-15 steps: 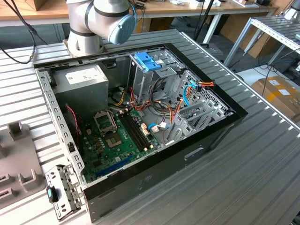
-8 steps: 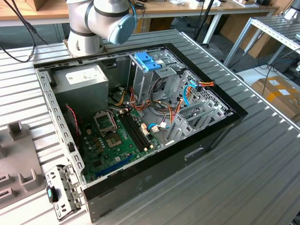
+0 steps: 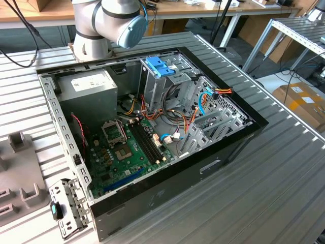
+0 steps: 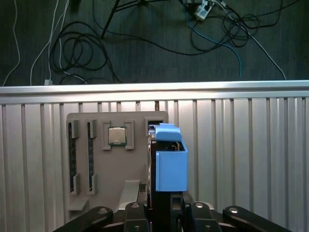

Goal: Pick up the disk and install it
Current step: 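Pick up the disk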

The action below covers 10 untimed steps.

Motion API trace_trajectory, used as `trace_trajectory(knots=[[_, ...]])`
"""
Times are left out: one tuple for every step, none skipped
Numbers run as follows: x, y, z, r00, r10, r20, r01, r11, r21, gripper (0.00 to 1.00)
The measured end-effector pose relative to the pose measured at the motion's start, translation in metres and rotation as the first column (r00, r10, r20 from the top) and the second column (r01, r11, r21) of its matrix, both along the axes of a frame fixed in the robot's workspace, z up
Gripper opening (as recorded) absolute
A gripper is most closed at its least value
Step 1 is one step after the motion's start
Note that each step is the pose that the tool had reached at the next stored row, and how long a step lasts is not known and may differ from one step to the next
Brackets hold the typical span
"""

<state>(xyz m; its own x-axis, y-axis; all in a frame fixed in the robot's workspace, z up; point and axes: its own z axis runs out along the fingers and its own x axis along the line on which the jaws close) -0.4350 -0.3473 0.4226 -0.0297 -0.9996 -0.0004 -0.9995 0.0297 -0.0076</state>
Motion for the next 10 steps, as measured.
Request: trace_trajectory(knots=[[0.0,0.0,0.0012,1.0,0.0,-0.0001,0.0,1.0,-0.0001,0.35],[0.0,0.0,0.004,1.0,0.0,0.0001,0.0,1.0,0.0,0.35],[0.0,0.0,0.0063,1.0,0.0,0.0,0.0,1.0,0.0,0.35],[0.0001,0.0,0.0085,1.0,0.0,0.0,0.0,1.0,0.0,0.35],[0.0,0.0,0.0132,1.0,0.0,0.0001,0.0,1.0,0.0,0.35],[0.0,0.0,0.017,1.0,0.0,0.0,0.0,1.0,0.0,0.35],[0.0,0.0,0.0209,1.0,0.0,0.0001,0.0,1.0,0.0,0.35],[0.0,0.0,0.0233,1.0,0.0,0.0002,0.0,1.0,0.0001,0.35],[0.0,0.0,0.0265,1.0,0.0,0.0002,0.0,1.0,0.0001,0.35],[0.0,0.0,0.0302,1.0,0.0,0.0001,0.0,1.0,0.0,0.35]])
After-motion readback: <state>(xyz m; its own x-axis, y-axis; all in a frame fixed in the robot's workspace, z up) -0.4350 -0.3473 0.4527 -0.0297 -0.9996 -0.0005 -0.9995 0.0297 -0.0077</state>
